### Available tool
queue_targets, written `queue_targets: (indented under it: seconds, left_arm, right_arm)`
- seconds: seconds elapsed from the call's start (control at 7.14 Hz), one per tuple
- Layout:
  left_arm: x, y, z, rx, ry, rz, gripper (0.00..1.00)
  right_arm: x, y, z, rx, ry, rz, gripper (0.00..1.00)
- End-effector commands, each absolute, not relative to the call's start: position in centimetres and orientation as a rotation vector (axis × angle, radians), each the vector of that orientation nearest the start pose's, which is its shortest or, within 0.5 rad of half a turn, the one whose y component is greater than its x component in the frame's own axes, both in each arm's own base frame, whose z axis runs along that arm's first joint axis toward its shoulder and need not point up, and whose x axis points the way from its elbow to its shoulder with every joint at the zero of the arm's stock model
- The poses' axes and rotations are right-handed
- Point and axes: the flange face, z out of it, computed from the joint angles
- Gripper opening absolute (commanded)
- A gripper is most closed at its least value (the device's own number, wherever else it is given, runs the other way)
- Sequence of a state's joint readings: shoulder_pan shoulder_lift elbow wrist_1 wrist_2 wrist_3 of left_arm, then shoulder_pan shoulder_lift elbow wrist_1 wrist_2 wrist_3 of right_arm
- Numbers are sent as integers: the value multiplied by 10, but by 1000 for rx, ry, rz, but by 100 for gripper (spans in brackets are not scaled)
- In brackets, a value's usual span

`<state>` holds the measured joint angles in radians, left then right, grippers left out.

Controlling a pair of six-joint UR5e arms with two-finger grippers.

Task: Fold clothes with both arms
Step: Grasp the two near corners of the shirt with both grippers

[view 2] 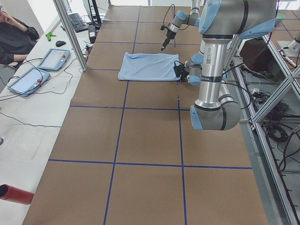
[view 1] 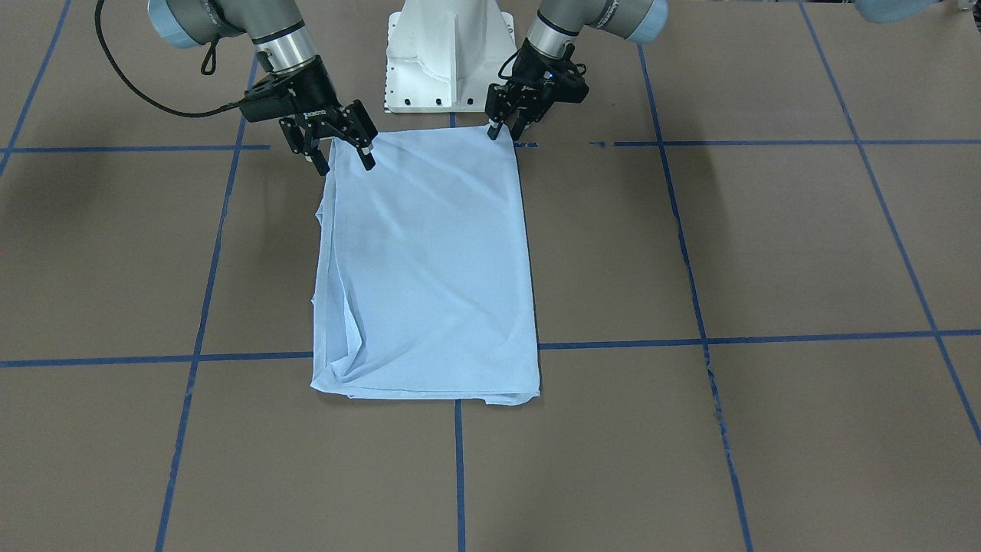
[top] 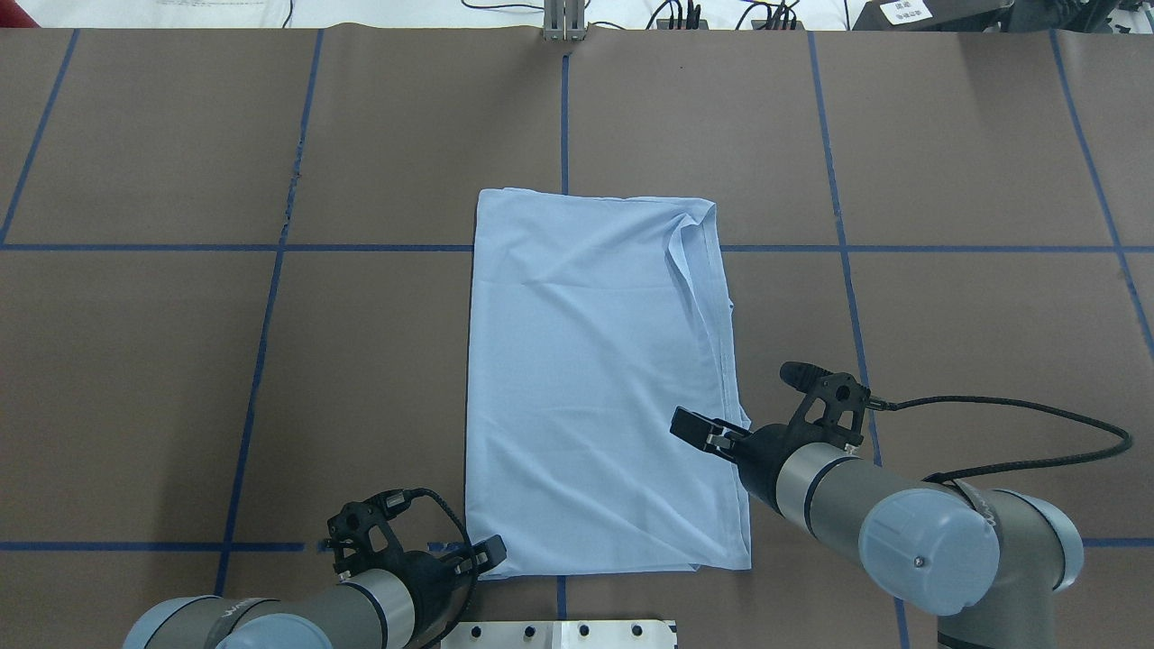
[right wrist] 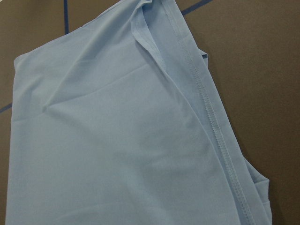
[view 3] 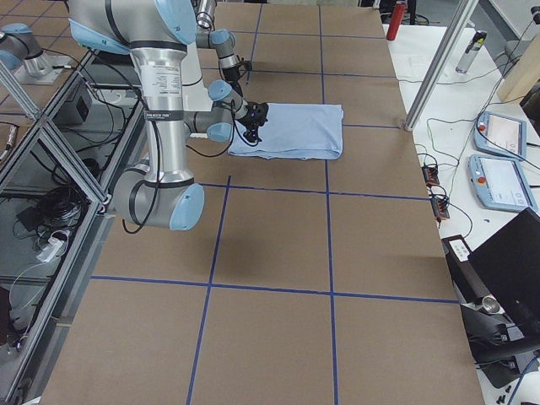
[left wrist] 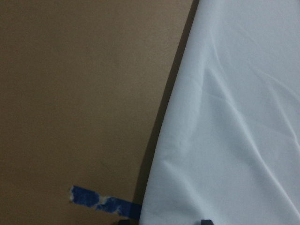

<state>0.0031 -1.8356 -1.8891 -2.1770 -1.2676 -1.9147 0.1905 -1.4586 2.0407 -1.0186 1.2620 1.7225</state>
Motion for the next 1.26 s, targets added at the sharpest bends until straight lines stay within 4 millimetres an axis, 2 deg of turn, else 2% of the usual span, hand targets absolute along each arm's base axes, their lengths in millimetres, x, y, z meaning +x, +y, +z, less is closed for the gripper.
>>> queue_targets:
  seconds: [0.0,0.14,0.42,0.56,0.84,1.12]
  left_arm:
    - [566,-159,299,55,1222,-473,50]
    - [565,-159,297,54,1225,-475,38]
    - [564,-159,295,53,1230,-475,0]
    - [563,-159,294,52,1233,-476,0]
    - [562,-159,292,52,1237,-477,0]
    - [562,-159,292,52,1237,-477,0]
  right_arm:
    - [-465,-254,319,298,-1130,474,100]
    - [-465,-253,320,296,-1129,476,100]
    - [-470,-247,320,288,-1131,497,99]
    - [-474,-240,317,278,-1139,515,98]
    - [-492,-222,311,203,-1097,605,89]
    - [-524,-187,294,184,-1002,649,89]
